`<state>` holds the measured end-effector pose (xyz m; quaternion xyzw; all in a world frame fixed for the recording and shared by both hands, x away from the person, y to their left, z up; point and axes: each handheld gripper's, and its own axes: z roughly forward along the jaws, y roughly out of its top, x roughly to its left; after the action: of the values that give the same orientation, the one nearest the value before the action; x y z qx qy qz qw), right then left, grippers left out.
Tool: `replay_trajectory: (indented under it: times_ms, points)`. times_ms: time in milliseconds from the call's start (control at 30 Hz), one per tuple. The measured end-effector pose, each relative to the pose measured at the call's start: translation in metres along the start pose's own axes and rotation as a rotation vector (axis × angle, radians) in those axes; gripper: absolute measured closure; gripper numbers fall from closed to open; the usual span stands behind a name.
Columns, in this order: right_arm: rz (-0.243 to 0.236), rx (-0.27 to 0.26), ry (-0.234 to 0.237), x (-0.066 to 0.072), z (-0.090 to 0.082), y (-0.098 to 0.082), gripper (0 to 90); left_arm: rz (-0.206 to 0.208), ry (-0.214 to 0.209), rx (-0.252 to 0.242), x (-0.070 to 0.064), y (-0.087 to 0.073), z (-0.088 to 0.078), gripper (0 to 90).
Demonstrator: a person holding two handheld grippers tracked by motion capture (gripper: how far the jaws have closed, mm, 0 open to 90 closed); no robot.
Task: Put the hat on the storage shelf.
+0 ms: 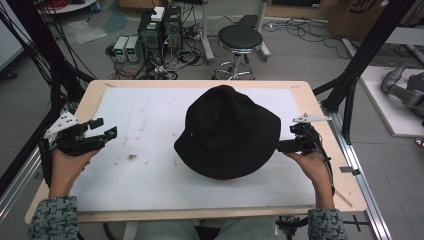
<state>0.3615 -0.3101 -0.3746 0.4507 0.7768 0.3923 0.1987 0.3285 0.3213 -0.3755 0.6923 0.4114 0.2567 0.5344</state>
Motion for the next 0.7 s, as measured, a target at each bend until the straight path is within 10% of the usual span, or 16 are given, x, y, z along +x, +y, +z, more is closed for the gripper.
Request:
replay_trajectory:
  times_ms: [700]
  points:
    - [0.000,0.003,-0.003,0.0005,-0.0002,-0.0002,5.2,0.006,0.009,0.003,0.0020,-0.0028,0.0018,26.7]
